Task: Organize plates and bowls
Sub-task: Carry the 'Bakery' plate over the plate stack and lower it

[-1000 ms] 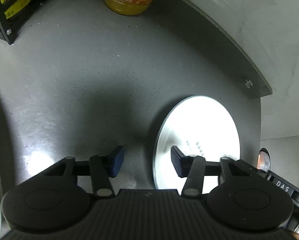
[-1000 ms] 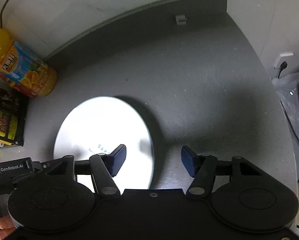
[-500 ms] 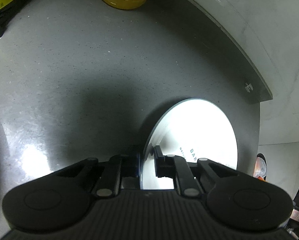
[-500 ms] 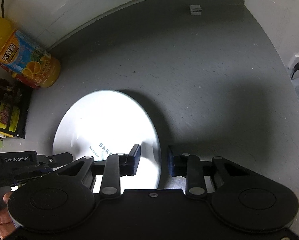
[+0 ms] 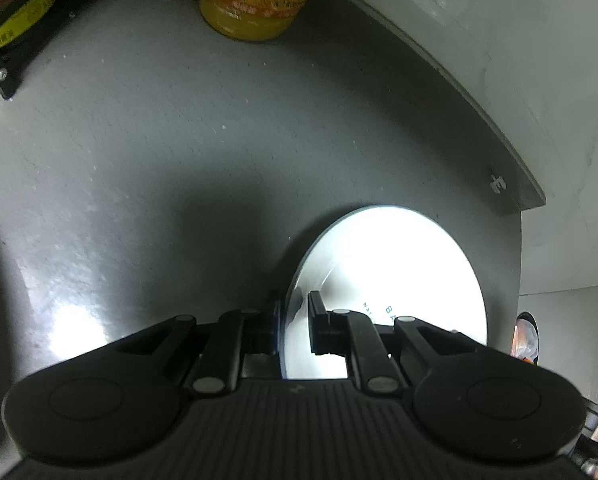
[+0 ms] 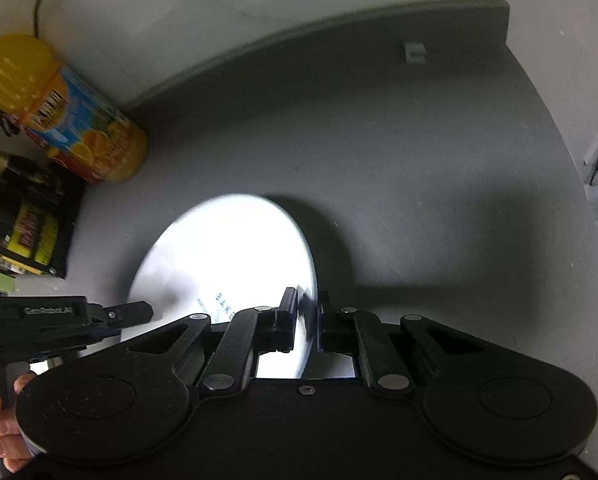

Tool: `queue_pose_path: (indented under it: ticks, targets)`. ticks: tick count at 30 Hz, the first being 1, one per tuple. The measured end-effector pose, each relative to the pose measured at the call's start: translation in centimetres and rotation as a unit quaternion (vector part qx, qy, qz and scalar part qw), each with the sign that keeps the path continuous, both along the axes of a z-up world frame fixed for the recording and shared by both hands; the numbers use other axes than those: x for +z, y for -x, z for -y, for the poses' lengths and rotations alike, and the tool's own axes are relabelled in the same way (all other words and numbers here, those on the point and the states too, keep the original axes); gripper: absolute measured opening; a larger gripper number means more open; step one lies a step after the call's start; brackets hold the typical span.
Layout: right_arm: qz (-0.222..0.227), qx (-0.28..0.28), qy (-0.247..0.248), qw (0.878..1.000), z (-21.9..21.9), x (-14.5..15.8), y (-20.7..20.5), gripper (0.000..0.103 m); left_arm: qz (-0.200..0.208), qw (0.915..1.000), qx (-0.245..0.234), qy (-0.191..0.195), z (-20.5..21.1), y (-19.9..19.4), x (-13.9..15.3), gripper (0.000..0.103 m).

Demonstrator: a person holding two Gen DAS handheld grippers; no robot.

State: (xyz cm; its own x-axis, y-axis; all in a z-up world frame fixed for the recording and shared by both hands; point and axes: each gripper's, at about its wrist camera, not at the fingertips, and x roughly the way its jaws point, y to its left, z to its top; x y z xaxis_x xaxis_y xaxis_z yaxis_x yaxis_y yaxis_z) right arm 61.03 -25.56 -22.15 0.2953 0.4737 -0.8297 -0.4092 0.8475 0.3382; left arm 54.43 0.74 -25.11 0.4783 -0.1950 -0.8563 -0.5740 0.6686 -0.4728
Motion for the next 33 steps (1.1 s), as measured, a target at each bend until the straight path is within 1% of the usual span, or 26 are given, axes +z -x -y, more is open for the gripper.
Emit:
queue_pose_path:
  ticks: [2,8,14,21,33]
  targets:
    - [0.006,0.001,-0.005,1.000,-0.1,0.4,0.0,0.009,0.007,1.0000,0.001,-0.005,-0.2,0.0,0.5,0.011]
    - [0.023,0.002,-0.021,1.000,-0.5,1.9,0.4,0.007,0.017,0.9998,0.009,-0.002,-1.2,0.7,1.6,0.011]
    - [0.036,0.006,-0.033,0.999,-1.5,3.4,1.4,0.007,0.035,0.9992,0.018,-0.002,-2.2,1.7,3.5,0.011]
    - [0.054,0.010,-0.041,0.998,-2.6,5.5,3.4,0.007,0.059,0.9980,0.022,-0.005,-3.7,3.4,5.6,0.011]
    - [0.076,0.017,-0.050,0.996,-6.3,7.5,8.0,0.007,0.075,0.9968,0.025,-0.010,-6.8,7.3,7.6,0.011]
